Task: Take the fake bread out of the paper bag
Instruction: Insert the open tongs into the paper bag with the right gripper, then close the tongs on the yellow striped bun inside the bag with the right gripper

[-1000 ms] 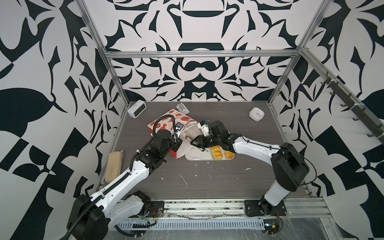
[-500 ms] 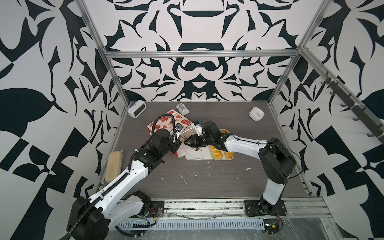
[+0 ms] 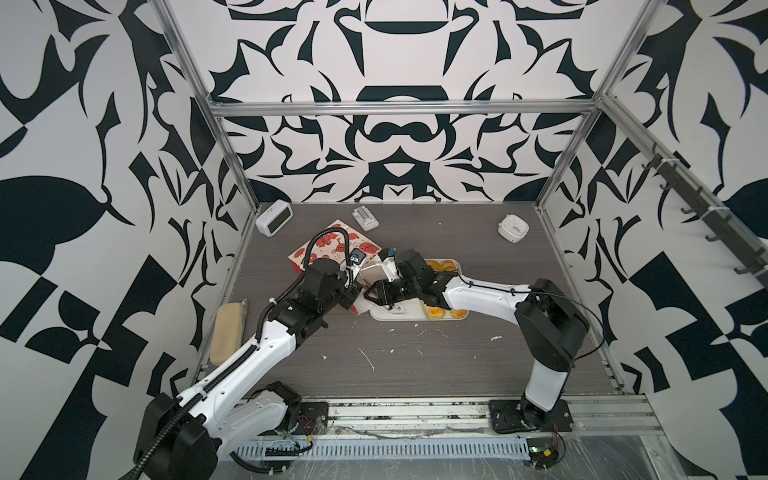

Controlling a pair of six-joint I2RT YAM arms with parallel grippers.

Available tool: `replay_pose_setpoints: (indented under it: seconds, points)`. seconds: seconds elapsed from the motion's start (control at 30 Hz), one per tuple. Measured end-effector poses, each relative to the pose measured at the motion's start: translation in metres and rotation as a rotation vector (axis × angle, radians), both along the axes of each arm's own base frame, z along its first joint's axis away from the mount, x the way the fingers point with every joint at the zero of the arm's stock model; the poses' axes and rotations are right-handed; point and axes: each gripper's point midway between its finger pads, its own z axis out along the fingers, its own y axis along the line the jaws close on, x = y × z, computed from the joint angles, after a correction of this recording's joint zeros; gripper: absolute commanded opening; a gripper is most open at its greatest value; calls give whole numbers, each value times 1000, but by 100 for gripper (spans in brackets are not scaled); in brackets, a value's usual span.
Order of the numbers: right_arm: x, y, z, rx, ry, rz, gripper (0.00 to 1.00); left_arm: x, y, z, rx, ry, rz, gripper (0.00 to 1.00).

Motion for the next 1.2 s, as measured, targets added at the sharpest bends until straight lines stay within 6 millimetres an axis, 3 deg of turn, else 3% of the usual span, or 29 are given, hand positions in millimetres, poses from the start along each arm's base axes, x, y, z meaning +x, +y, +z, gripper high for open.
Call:
replay_pose_setpoints:
  seconds: [0.17,0.4,0.53,0.7,1.03,1.2]
  points:
    - [0,-3,-6,-4,-23,-28,45,1,0,5,-7,1,4,0]
    - [-9,-32,-31,-30,33,-119,45,2,-5,12,-30,-14,-10,0]
    - [-3,-41,-25,-20,24,-160,44,1,-5,13,-32,-16,-11,0]
    - [-1,-38,-14,10,4,-158,45,0,-4,17,-38,-25,-11,0]
    - [-25,-14,-9,3,-24,-67,47,1,-5,18,-44,-26,-10,0]
    - [-20,-2,-7,2,-42,-55,49,2,-7,23,-56,-31,-15,0]
